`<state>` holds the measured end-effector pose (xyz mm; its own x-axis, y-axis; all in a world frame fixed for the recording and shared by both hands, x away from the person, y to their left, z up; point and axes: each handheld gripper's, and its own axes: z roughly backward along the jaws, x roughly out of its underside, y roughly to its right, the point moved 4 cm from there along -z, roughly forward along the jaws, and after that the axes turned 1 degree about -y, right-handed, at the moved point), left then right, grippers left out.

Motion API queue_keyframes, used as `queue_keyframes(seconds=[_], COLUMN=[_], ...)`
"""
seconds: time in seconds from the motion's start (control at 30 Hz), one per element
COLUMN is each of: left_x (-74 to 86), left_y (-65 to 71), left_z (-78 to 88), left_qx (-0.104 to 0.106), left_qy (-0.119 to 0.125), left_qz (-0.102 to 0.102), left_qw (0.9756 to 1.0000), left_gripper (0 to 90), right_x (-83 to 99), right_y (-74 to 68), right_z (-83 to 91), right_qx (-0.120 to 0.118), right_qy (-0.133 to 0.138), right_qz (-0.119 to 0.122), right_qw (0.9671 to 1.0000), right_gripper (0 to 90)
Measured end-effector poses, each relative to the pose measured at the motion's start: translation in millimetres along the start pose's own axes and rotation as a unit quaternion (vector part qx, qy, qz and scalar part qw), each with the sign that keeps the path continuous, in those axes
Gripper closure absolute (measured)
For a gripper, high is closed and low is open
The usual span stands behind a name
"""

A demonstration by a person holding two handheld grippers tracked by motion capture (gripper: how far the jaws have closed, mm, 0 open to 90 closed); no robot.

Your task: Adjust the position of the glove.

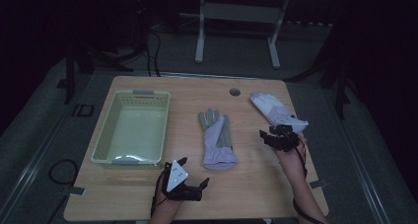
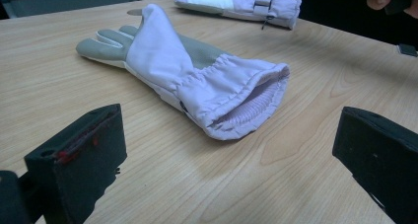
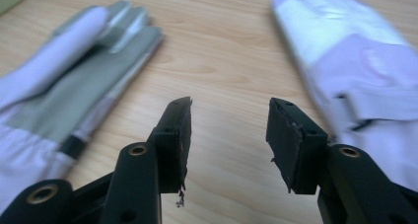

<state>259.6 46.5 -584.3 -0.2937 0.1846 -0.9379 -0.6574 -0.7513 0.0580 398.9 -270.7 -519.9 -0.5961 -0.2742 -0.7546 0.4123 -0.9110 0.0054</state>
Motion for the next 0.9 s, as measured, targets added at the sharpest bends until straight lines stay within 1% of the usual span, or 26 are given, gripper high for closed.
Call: queue_keyframes(seconds=[0.13,0.17,0.2,0.27,0.3,0.33,0.37,0.4,0.47,0.53,0.6,0.7,0.73,0.77,0.8,0.83,0.87,0.9], left_x=[0.0,0.0,0.0,0.0,0.0,0.0,0.0,0.0,0.1,0.1,0.1,0.1,0.1,0.1,0.1,0.1,0.1,0.1], left_y=[0.2,0.2,0.2,0.0,0.0,-0.1,0.0,0.1,0.3,0.5,0.7,1.1,1.4,1.5,1.6,1.6,1.7,1.7], left_z=[0.0,0.0,-0.1,-0.2,-0.3,-0.3,-0.3,-0.2,-0.1,-0.2,-0.1,0.1,0.2,0.2,0.2,0.2,0.3,0.3], left_qx=[0.000,0.000,-0.001,0.000,0.000,-0.001,0.000,0.000,-0.001,-0.002,-0.002,-0.002,-0.001,0.000,-0.001,-0.001,0.000,0.000], left_qy=[0.000,0.000,0.000,-0.001,-0.001,-0.001,-0.001,-0.001,-0.001,-0.001,-0.001,0.000,0.001,0.002,0.002,0.001,0.002,0.002], left_qz=[0.000,0.000,0.001,0.001,0.002,0.002,0.002,0.001,0.000,-0.001,-0.002,-0.004,-0.005,-0.006,-0.006,-0.007,-0.008,-0.008], left_qw=[1.0000,1.0000,1.0000,1.0000,1.0000,1.0000,1.0000,1.0000,1.0000,1.0000,1.0000,1.0000,1.0000,1.0000,1.0000,1.0000,1.0000,1.0000], left_gripper=[0.0,0.0,0.0,0.0,0.0,0.0,0.0,0.0,0.1,0.0,0.0,0.1,0.0,0.0,0.1,0.0,0.0,0.0], right_x=[-1.1,-1.1,-3.0,-4.6,-5.5,-6.6,-7.7,-9.0,-11.9,-15.2,-18.0,-23.5,-25.5,-27.4,-29.0,-30.6,-32.1,-33.5], right_y=[19.7,19.7,31.2,39.8,45.0,49.7,54.5,59.4,67.7,74.5,78.4,84.8,87.0,89.2,91.4,92.9,94.5,96.3], right_z=[5.2,5.2,7.0,8.0,8.8,9.3,10.0,10.9,12.4,12.2,10.8,5.3,3.3,1.0,-1.7,-4.5,-7.5,-10.7], right_qx=[0.004,0.004,0.010,0.004,0.009,0.008,0.006,0.009,0.008,0.011,0.008,0.009,0.004,0.003,0.005,-0.001,-0.004,-0.005], right_qy=[0.002,0.002,0.003,-0.002,-0.005,-0.007,-0.007,-0.006,-0.002,-0.001,-0.001,-0.004,-0.002,0.000,-0.003,-0.004,-0.002,-0.005], right_qz=[-0.004,-0.004,-0.005,0.000,0.001,0.002,0.001,-0.002,-0.012,-0.017,-0.021,-0.021,-0.026,-0.027,-0.028,-0.030,-0.030,-0.031], right_qw=[1.0000,1.0000,0.9999,1.0000,0.9999,0.9999,1.0000,0.9999,0.9999,0.9998,0.9998,0.9997,0.9997,0.9996,0.9996,0.9996,0.9995,0.9995], right_gripper=[52.8,52.8,52.8,53.1,53.3,53.2,53.1,53.3,53.2,53.4,53.4,53.4,53.4,53.5,53.5,53.2,53.1,53.0])
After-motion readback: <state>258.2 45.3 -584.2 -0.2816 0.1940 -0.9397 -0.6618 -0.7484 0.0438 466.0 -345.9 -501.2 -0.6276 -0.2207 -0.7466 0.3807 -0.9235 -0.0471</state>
